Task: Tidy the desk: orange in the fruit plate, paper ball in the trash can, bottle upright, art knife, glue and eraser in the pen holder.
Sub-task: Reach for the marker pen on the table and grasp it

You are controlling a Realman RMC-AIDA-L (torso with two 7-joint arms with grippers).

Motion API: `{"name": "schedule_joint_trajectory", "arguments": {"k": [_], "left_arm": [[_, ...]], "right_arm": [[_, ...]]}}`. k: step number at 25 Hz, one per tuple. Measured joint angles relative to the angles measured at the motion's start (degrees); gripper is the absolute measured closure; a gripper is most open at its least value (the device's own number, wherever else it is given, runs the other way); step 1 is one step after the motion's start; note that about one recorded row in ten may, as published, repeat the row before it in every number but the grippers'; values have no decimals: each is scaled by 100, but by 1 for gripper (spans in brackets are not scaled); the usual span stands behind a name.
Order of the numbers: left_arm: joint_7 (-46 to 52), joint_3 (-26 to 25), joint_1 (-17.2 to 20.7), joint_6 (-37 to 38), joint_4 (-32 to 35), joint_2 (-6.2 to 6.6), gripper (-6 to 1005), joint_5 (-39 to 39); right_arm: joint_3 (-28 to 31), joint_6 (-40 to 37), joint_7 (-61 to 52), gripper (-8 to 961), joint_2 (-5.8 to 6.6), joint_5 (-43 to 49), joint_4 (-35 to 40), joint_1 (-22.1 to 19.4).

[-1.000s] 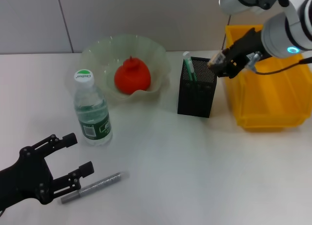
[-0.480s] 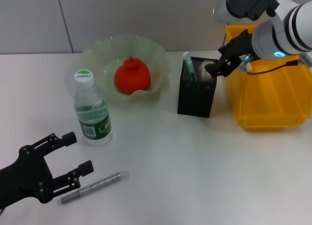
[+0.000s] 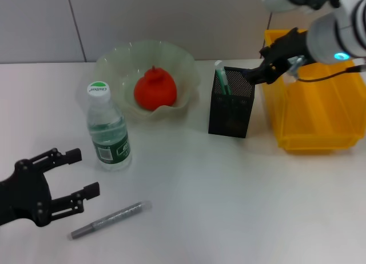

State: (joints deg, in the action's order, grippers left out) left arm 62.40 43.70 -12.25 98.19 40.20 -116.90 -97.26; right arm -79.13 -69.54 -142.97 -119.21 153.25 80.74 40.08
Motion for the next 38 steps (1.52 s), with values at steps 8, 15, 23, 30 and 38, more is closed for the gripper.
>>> {"name": "schedule_joint_trajectory", "arguments": {"k": [8, 15, 23, 30, 38], "left_arm": [[1726, 28, -135, -17, 2327, -97, 200, -1476], [2861, 334, -401, 371, 3778, -149, 201, -2608], [4613, 1910, -574, 535, 5003, -151, 202, -3814], [5406, 2827, -796, 446, 5038, -177, 203, -4239], [6334, 3679, -1131, -24, 4740, -185, 204, -4763]], "right_arm": [[908, -1594, 664, 355, 4, -1125, 1119, -744], [1361, -2557, 854, 354, 1, -1471, 1426, -1022], [1510, -3069, 803, 355, 11, -1188, 1552, -989], [1524, -3170, 797, 354, 19, -1053, 1530, -877], [1476, -3176, 792, 354, 21, -982, 1487, -836]]}}
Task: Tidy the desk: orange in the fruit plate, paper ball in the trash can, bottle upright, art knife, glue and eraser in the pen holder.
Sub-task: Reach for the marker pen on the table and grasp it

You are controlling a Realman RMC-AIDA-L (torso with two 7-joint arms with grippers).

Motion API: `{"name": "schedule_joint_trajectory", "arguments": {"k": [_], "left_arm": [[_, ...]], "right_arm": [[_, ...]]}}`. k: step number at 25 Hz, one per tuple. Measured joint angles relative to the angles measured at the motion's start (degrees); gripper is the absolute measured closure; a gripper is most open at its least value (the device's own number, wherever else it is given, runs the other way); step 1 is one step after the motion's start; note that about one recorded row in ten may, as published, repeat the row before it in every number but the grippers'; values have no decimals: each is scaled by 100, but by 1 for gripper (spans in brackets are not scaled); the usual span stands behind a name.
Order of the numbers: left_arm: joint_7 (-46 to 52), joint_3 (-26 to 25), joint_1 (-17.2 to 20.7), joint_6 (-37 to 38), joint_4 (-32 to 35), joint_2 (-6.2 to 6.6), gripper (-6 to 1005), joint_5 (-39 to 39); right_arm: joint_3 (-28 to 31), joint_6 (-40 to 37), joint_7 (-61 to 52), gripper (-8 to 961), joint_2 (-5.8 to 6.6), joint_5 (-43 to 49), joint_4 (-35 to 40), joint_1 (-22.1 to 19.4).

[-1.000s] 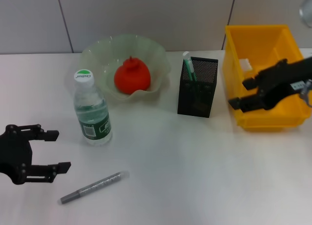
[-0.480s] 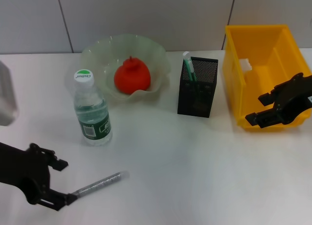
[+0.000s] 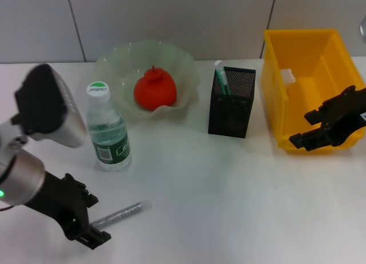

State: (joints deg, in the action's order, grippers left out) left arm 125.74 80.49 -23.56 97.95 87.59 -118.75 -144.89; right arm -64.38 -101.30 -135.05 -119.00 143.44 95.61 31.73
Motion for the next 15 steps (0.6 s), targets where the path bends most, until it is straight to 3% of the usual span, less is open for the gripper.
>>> {"name": "schedule_joint_trajectory", "arguments": {"k": [6, 15], "left_arm": [[395, 686, -200, -592, -412, -13, 205, -342], [519, 1007, -288, -872, -615, -33, 207, -534]], "right_arm": [[-21, -4, 22, 354, -5, 1, -24, -19], [-10, -5, 66, 354, 2, 1, -159, -56]]}}
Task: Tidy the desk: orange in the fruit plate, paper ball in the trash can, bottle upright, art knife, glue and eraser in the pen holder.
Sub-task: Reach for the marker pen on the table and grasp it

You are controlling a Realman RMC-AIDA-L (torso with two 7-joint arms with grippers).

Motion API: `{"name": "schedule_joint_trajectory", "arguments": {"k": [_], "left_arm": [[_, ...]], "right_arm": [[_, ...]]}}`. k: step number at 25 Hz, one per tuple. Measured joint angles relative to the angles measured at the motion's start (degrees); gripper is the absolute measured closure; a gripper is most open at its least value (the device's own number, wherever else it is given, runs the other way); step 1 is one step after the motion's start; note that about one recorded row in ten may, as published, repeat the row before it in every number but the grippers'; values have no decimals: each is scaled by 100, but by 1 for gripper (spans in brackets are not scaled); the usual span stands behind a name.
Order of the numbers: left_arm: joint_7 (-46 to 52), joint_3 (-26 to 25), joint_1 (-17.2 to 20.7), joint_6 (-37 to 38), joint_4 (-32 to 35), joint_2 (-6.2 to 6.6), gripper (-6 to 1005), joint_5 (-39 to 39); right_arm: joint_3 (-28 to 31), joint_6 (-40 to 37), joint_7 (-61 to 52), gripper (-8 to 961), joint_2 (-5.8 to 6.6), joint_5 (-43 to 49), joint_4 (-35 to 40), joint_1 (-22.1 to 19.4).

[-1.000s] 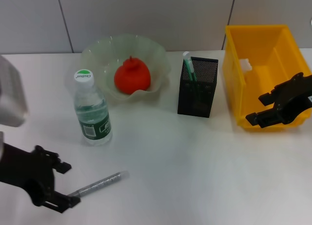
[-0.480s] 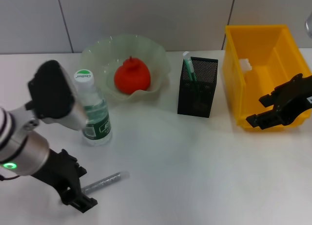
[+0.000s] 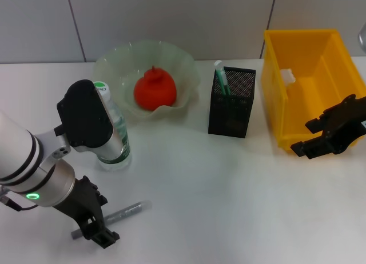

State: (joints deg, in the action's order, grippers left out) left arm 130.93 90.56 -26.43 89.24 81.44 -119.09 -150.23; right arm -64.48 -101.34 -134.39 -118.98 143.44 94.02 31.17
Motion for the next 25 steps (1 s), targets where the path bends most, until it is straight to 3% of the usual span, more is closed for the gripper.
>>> {"name": "schedule_joint_trajectory", "arguments": {"k": [9, 15, 20, 25], "left_arm": [[-93, 23, -5, 12, -13, 15, 208, -141], [-129, 29, -94, 11, -144, 17, 356, -155], [-130, 32, -151, 24, -237, 17, 623, -165], [-134, 32, -157, 35, -262, 17, 777, -165]], "right_arm": [[27, 21, 3, 355, -2, 0, -45, -12], [9, 20, 6, 355, -3, -1, -68, -14], [6, 31, 8, 355, -2, -1, -86, -14], [-7, 66, 9, 355, -3, -1, -162, -13]]}}
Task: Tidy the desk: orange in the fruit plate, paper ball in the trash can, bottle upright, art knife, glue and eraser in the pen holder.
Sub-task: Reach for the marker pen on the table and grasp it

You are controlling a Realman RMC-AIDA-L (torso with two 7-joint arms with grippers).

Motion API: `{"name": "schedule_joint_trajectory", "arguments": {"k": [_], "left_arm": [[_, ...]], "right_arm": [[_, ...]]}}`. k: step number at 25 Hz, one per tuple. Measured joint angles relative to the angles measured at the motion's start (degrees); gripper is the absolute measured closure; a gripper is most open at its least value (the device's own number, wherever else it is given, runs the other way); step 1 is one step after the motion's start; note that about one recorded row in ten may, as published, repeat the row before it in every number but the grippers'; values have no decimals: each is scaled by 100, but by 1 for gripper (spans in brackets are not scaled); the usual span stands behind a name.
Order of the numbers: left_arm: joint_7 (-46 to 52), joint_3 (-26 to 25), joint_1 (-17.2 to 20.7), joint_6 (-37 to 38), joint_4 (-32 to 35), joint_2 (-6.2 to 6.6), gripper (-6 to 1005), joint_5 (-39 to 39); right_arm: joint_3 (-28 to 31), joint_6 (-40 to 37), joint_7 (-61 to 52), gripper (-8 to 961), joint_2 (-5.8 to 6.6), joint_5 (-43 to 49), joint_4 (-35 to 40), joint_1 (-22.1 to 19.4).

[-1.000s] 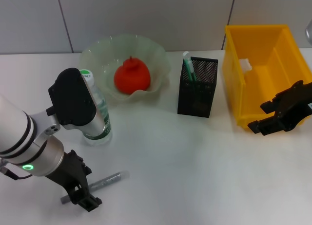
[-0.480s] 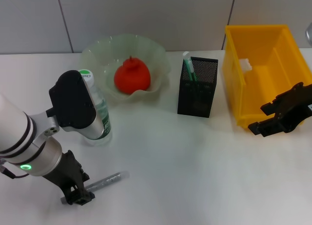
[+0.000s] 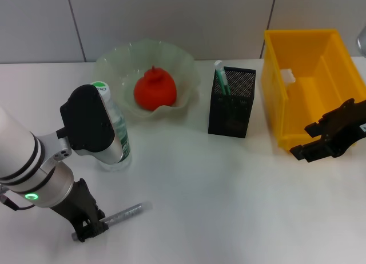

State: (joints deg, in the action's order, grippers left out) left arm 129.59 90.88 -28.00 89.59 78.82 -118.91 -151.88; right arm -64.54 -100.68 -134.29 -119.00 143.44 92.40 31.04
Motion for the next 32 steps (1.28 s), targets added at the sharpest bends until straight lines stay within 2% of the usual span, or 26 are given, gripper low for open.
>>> {"name": "schedule_joint_trajectory", "arguments": {"k": [1, 6, 14, 19, 30, 32], "left_arm": [[-1, 0, -3, 2, -4, 0, 808, 0], [-5, -3, -37, 23, -14, -4, 805, 1], [-3, 0, -86, 32, -26, -9, 737, 5], [-3, 0, -106, 31, -112, -12, 644, 1], [12, 15, -230, -120, -400, -18, 655, -10], [3, 16, -229, -158, -404, -18, 707, -21]], "right_arm": [[-4, 3, 0, 355, 0, 0, -9, 4], [-4, 12, 0, 355, 0, 3, -51, 39], [0, 48, 0, 354, 0, 11, -95, 47], [-9, 88, 9, 354, 0, 13, -146, 53], [-5, 87, 51, 355, 0, 18, -189, 49], [-5, 86, 52, 355, 0, 18, -193, 37]]}}
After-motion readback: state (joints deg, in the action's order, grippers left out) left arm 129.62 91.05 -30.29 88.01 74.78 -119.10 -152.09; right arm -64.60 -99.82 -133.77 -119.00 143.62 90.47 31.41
